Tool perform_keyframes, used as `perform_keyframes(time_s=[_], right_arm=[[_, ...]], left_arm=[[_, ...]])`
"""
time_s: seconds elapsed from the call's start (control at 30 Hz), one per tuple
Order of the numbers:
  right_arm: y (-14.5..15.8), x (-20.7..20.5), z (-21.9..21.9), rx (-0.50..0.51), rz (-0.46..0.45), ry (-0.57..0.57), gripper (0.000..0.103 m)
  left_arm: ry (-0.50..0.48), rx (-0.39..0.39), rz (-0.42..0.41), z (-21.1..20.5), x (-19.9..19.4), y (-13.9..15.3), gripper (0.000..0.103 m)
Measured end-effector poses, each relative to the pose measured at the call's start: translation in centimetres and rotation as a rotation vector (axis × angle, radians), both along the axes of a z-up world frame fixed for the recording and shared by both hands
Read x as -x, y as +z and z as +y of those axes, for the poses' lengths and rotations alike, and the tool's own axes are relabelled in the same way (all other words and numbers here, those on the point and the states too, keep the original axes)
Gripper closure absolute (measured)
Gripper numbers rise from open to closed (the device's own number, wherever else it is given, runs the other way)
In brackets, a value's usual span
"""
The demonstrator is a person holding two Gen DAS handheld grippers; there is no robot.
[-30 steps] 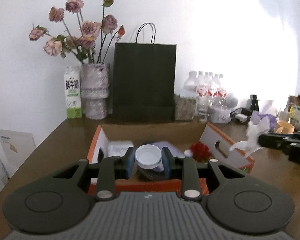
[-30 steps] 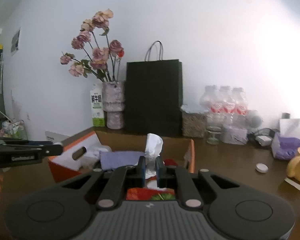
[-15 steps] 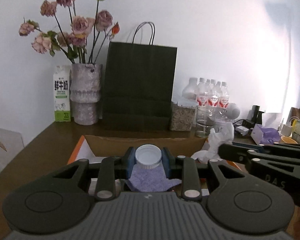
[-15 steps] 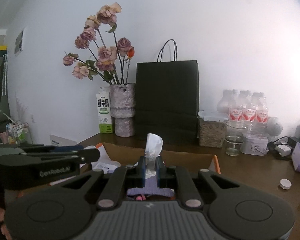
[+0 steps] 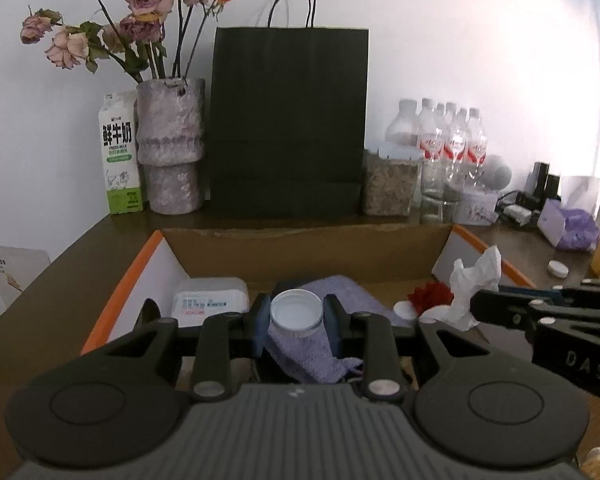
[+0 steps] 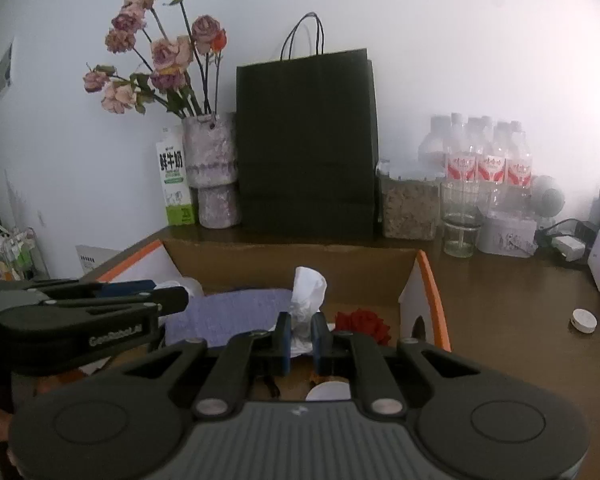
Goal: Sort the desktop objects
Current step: 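Carry the tissue and bottle cap into the cardboard box and open both tools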
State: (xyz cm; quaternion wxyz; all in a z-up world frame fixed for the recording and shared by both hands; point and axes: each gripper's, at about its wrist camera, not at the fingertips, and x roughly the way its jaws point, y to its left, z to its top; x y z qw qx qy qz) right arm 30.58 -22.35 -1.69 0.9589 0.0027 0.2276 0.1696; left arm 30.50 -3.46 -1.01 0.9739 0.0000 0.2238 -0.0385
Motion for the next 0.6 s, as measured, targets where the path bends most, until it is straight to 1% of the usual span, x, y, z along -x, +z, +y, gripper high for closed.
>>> perform_keyframes(time_s=[0.13,0.17,0.2,0.23,0.27,0.3,0.33,0.37,0.4,0.43,0.47,0.5,0.6], right_arm=[[-0.1,0.1,-0.2,-0.004,0.003,-0.003,0.092],[-0.1,0.1,-0.2,-0.004,0.007,-0.003,0.088],[-0.1,0.1,-0.2,-0.001,0.005,-0.012,0.086],[-0.1,0.2,-0.2,0.004,-0.001,-0.019,0.082],[0.0,0.4,-0.2,0.009,-0.01,-0.024,0.07],[0.1,0.6,-0.2,0.01,-0.019,-0.026,0.052],[0.2,0.8,-0.2,0.009,-0.032,-0.03,0.043],[0.3,1.0,-0.3,0.009,-0.044,-0.035,0.025],[0.4,1.3,-0.4,0.009,-0.061,-0.046,0.016],[0.6,1.5,-0.5,0.008,-0.071,-0.054,0.012],[0.8,1.6,-0.7,0.006,-0.074,-0.057,0.003],[0.9,1.7,-0.8,0.004,-0.077,-0.058,0.0],[1.2,2.1,-1.0,0.004,-0.086,-0.065,0.0]], left_arm=[[0.002,-0.016,0.018,-0.4,-0.3,-0.6,0.073],[0.003,-0.022,0.018,-0.5,-0.2,-0.7,0.071],[0.005,-0.028,0.011,-0.5,0.0,-0.7,0.068],[0.013,-0.034,0.003,-0.6,0.2,-0.6,0.055],[0.025,-0.044,-0.01,-0.6,0.4,-0.5,0.043],[0.039,-0.055,-0.027,-0.7,0.8,-0.4,0.036],[0.051,-0.062,-0.04,-0.7,1.0,-0.2,0.019],[0.065,-0.066,-0.055,-0.7,1.3,0.1,0.008],[0.085,-0.07,-0.073,-0.6,1.6,0.3,0.004],[0.098,-0.071,-0.088,-0.5,1.8,0.6,0.0],[0.104,-0.064,-0.1,-0.4,2.0,0.8,0.0],[0.105,-0.05,-0.106,-0.2,2.1,0.9,0.0],[0.097,-0.03,-0.108,-0.1,2.4,1.2,0.0]])
